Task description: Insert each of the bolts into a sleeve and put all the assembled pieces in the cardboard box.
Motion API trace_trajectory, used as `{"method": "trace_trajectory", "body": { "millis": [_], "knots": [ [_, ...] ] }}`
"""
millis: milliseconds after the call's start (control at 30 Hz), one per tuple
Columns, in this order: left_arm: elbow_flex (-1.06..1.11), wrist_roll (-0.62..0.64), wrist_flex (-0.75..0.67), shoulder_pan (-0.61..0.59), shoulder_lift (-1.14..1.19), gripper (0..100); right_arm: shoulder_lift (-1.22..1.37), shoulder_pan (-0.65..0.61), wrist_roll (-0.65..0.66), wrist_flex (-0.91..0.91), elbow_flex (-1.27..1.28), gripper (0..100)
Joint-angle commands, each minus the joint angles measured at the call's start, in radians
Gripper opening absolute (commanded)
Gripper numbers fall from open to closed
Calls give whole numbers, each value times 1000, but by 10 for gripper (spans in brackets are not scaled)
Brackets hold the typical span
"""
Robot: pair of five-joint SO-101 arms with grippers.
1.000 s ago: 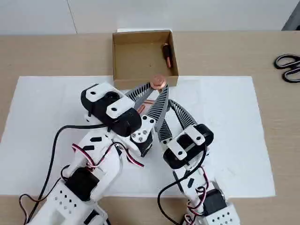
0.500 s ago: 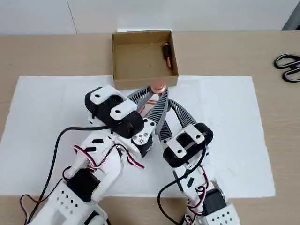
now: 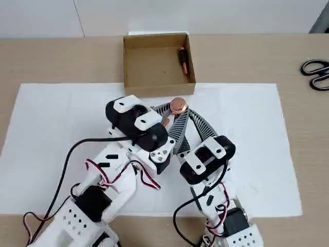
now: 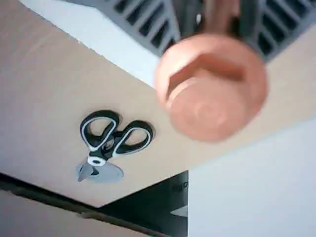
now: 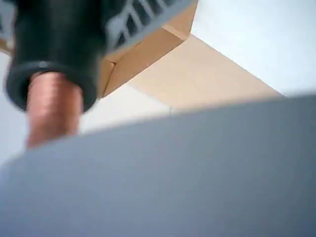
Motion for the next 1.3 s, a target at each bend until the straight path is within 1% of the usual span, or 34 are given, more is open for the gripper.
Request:
{"method": "trace_trajectory", "body": {
  "millis": [0, 133, 233, 367, 433, 600, 700, 867, 1033, 1133, 1200, 1267],
  "knots": [
    [-7, -37, 63, 37, 2, 36, -21, -8, 5, -24, 6, 4],
    [-7, -37, 160, 37, 0, 150, -21, -8, 5, -24, 6, 4],
    [-7, -35, 181, 37, 0, 207, -21, -8, 5, -24, 6, 4],
    [-16, -35, 181, 25, -3, 210, -21, -8, 5, -22, 6, 4],
    [-39, -40, 180, -28, 0, 210, -21, -8, 5, -19, 6, 4],
    [-94, -41, 180, -203, 0, 211, -21, -8, 5, -18, 6, 4],
    [-97, -43, 180, -262, -8, 211, -21, -8, 5, -18, 6, 4],
    [-136, -41, 178, -282, -11, 211, -21, -8, 5, -18, 6, 4],
    [-292, -35, 183, -281, -11, 209, -21, -8, 5, -16, 6, 4],
    [-348, -35, 183, -281, -11, 159, -21, -8, 8, -16, 6, 4],
    [-358, -35, 183, -296, -11, 87, -21, -8, 8, -16, 6, 4],
    [-352, -35, 184, -344, -11, 1, -21, -7, 8, -16, 6, 4]
  ]
}}
